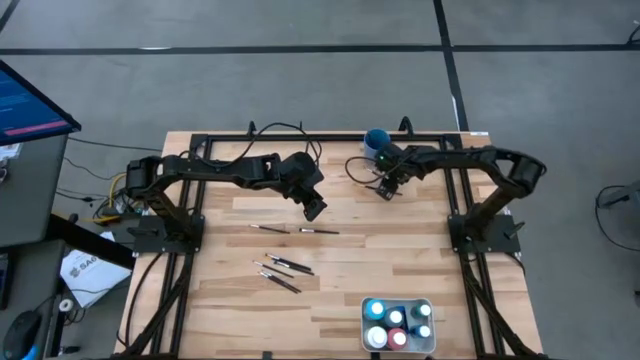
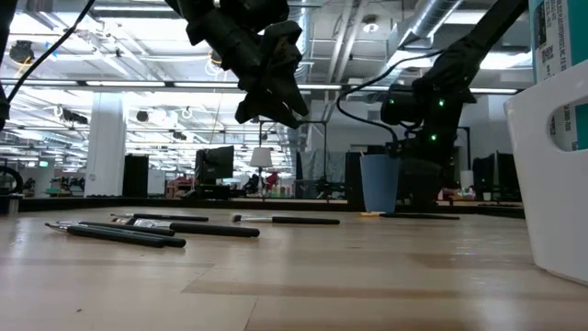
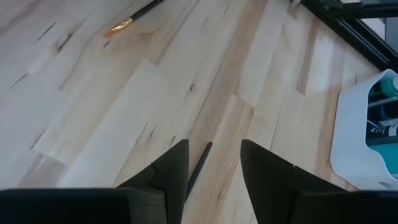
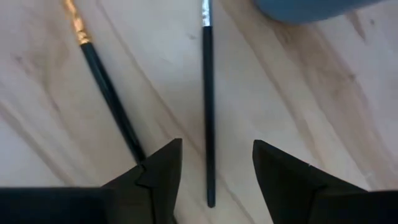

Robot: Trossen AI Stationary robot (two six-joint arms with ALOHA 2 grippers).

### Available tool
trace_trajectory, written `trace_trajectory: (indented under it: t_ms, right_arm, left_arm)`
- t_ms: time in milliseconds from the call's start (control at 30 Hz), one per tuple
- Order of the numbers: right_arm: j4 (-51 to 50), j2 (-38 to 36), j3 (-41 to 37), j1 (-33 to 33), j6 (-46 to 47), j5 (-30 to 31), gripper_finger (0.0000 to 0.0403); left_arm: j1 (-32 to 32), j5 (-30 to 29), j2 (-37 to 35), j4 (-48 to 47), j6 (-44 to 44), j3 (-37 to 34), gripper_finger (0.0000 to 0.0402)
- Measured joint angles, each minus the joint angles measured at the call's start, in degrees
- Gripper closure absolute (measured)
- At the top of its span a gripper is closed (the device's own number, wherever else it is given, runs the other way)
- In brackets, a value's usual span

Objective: Pick & Place Paint Supplies
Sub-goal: Put the silver paintbrush into the blue cup

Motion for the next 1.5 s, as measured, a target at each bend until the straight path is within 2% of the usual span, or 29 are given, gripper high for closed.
trace_trajectory:
  t_ms: [433, 500, 633, 667, 967, 1067, 1300, 1500]
  right_arm:
    - [0.3, 3.3, -1.4, -3.1, -4.9, -4.6, 0.0232]
    - [-0.1, 2.8, -1.5, -3.0, -4.2, -4.9, 0.0264]
    - [-1.5, 1.4, -1.6, -2.9, -3.6, -5.5, 0.037]
    - [-2.2, 1.2, -1.7, -2.9, -3.6, -5.4, 0.0386]
    - [-4.2, 0.0, -1.9, 1.0, 1.4, -7.5, 0.0397]
    - [-4.2, -2.5, -2.3, 2.4, 4.0, -10.2, 0.0401]
    - [-3.3, -10.9, -2.1, 4.1, 9.1, -11.0, 0.0403]
    - [1.1, -17.1, -2.1, 8.3, 14.1, -11.8, 0.0403]
  left_arm:
    - [0.0, 0.0, 0.0, 0.0, -1.2, 0.0, 0.0266]
    - [0.0, 0.0, 0.0, 0.0, -1.4, 0.0, 0.0266]
    - [0.0, 0.0, 0.0, 0.0, -1.4, 0.0, 0.0266]
    - [0.0, 0.0, 0.0, 0.0, -1.4, 0.0, 0.0266]
    - [0.0, 0.6, 0.0, -0.1, -1.5, 0.0, 0.0266]
    - [-0.2, 0.6, 0.0, 0.0, -2.4, 0.0, 0.0266]
    - [-0.2, 0.5, 0.0, 1.9, -2.5, 0.0, 0.0266]
    - [-0.4, -5.6, 0.0, 9.2, -1.2, 0.0, 0.0266]
